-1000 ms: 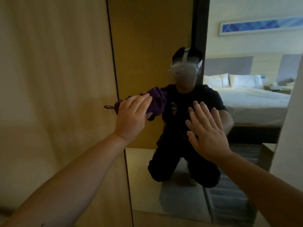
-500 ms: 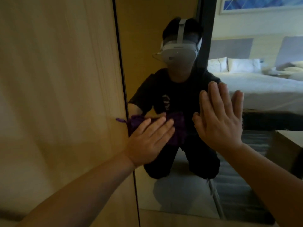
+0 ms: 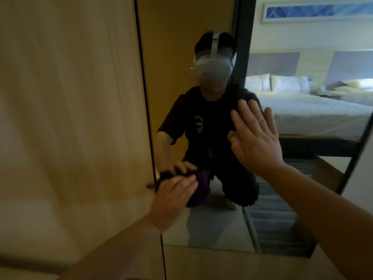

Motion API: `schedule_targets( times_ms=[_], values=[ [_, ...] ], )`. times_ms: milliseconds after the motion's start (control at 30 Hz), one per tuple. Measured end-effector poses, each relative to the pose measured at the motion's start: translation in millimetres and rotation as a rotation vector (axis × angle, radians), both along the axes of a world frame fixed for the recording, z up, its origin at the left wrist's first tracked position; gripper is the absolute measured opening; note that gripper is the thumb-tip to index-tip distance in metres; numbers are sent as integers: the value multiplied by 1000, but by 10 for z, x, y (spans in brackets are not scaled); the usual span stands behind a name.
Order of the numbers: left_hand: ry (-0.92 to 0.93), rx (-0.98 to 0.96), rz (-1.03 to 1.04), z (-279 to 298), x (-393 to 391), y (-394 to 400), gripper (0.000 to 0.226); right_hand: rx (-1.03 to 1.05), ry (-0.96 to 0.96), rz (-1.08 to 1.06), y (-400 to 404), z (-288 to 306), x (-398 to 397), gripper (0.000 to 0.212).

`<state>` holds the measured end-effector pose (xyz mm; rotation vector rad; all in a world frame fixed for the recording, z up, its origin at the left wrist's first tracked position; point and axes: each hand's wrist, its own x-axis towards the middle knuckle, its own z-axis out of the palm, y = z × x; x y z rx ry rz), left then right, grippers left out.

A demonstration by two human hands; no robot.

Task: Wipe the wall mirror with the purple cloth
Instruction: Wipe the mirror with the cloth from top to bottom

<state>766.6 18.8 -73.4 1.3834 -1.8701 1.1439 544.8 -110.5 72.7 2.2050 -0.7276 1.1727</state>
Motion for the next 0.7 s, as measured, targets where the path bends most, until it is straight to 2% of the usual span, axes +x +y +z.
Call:
schedule_targets(
  times_ms=[100, 200, 267, 333, 433, 500, 633, 700],
  values=[
    [85, -221, -107, 1023, -231, -119, 32, 57, 14, 60, 80, 139, -339, 58],
    [-12, -401, -141, 2166, -464, -330, 37, 85, -50, -19, 7, 293, -641, 57],
    [-70, -445, -105, 2717, -632, -509, 35, 116, -95, -75, -120, 348, -788, 59],
    [-67, -397, -50, 2949, -783, -654, 38, 117, -107, -107, -257, 341, -904, 61],
    [-165, -264, 49, 2726, -860, -848, 48, 53, -104, -87, -411, 250, -964, 62],
    [-215, -253, 83, 2450, -849, -924, 49, -4, -141, -44, -480, 202, -947, 61],
    [-246, -308, 11, 1784, -847, -956, 47, -76, -189, 0, -593, 154, -910, 59],
    [-280, -244, -20, 1235, -752, -900, 46, -96, -217, 9, -611, 139, -894, 58]
  ],
)
